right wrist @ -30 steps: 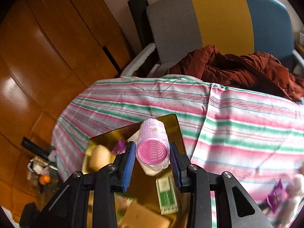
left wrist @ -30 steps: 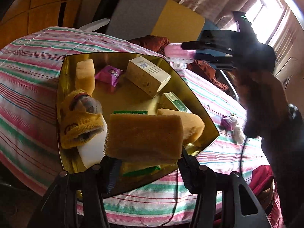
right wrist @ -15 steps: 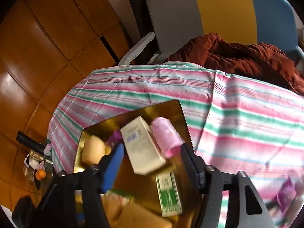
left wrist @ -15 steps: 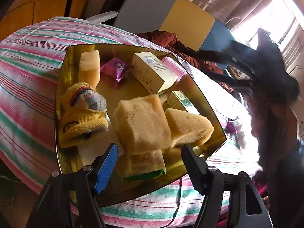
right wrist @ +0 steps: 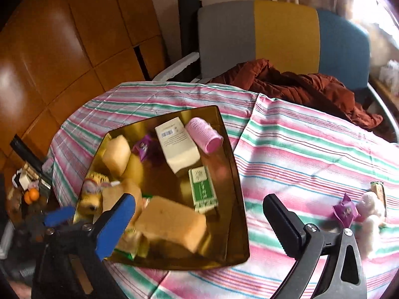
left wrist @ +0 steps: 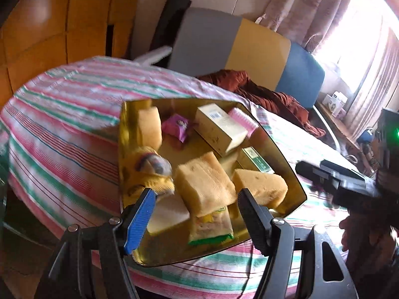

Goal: Organize objects
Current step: 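Withdraw both open tools from the tray toward the remaining items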

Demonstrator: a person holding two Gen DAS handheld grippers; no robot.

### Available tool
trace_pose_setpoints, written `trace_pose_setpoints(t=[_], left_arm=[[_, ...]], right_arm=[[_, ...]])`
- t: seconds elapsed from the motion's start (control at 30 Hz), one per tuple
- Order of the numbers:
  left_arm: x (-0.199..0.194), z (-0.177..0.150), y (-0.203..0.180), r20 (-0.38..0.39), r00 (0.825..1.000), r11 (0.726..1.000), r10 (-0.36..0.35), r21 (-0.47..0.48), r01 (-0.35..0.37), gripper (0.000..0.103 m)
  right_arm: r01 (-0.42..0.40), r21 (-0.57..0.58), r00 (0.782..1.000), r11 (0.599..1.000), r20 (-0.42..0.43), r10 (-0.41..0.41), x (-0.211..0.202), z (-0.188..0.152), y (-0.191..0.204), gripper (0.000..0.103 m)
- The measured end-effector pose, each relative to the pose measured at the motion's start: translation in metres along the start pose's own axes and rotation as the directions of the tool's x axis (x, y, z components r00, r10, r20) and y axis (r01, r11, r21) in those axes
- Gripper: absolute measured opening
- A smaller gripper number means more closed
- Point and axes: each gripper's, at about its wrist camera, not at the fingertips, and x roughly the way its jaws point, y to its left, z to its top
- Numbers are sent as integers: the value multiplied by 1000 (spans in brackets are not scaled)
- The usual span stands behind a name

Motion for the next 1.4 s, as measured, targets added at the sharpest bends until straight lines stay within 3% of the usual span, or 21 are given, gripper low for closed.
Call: trace_pose_setpoints(t=[0.3, 0.43, 0.77, 1.1, 1.4], left_arm=[[-20, 0, -9, 89, 987, 989, 133, 57, -138, 70], [-24, 0, -8, 107, 980, 984, 166, 53, -173, 70], [-22, -2, -18, 102, 983, 984, 153, 79, -161, 70], [-8, -7, -24, 18, 999, 995, 45, 83, -47, 70], [-9, -7, -36, 12, 1000, 993, 8, 121, -9, 70]], right_arm=[[141, -74, 988, 987, 67, -136, -18, -23, 10, 103], [165, -72, 984, 984, 79, -159, -23, -27, 6, 103], [190, -85, 981, 978, 48, -187, -29, -41, -6, 103], [213, -74, 977, 974, 36, -211, -31, -45, -24, 103], [263, -45, 965, 964, 20, -263, -37, -41, -65, 103]])
